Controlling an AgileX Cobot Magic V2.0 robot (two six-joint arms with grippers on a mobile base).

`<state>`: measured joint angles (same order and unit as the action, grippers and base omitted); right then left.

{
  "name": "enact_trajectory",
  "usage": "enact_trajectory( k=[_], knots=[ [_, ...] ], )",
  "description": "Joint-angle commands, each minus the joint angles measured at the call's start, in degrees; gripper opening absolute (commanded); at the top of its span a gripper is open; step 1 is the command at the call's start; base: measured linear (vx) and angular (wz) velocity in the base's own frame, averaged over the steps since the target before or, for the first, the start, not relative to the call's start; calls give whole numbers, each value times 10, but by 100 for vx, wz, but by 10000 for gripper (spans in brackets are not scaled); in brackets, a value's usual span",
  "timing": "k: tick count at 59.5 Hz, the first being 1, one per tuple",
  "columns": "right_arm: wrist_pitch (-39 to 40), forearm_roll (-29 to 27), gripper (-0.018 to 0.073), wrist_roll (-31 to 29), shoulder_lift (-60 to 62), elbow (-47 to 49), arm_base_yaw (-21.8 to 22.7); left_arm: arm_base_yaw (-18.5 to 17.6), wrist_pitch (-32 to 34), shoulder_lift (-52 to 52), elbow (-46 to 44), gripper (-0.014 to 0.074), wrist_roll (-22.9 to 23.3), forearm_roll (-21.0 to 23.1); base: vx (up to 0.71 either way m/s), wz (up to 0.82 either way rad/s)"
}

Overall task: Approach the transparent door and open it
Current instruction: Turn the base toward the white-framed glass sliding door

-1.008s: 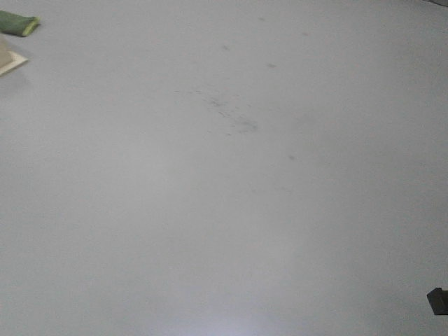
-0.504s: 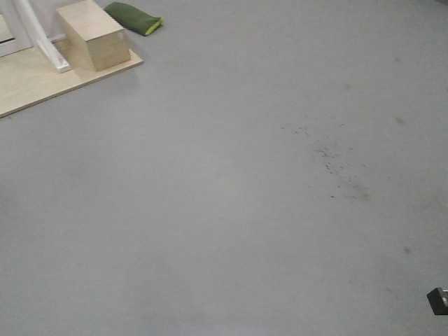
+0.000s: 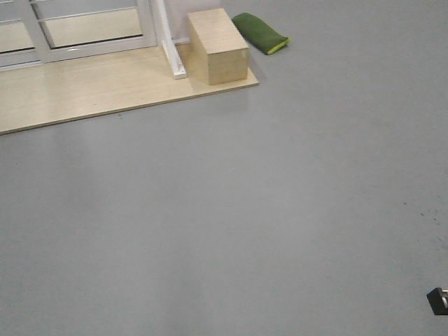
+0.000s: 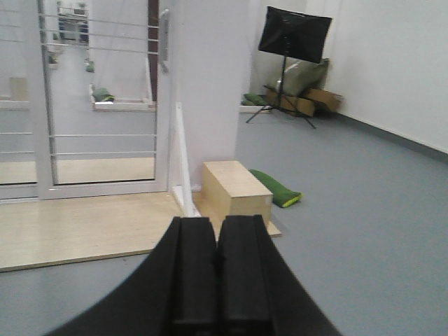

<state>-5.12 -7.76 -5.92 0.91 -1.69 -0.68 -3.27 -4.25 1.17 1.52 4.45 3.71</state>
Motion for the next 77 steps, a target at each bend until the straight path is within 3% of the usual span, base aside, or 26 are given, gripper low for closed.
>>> enact_trajectory(
  k=[1, 50, 77],
  knots=[
    [45, 3, -8, -5, 5, -7, -1, -2, 46, 2, 11, 3, 0, 4, 54, 63],
    [45, 3, -8, -5, 5, -7, -1, -2, 46, 2, 11, 3, 0, 4, 55, 49],
    [45, 3, -8, -5, 5, -7, -1, -2, 46, 2, 11, 3, 0, 4, 56, 9]
  ],
)
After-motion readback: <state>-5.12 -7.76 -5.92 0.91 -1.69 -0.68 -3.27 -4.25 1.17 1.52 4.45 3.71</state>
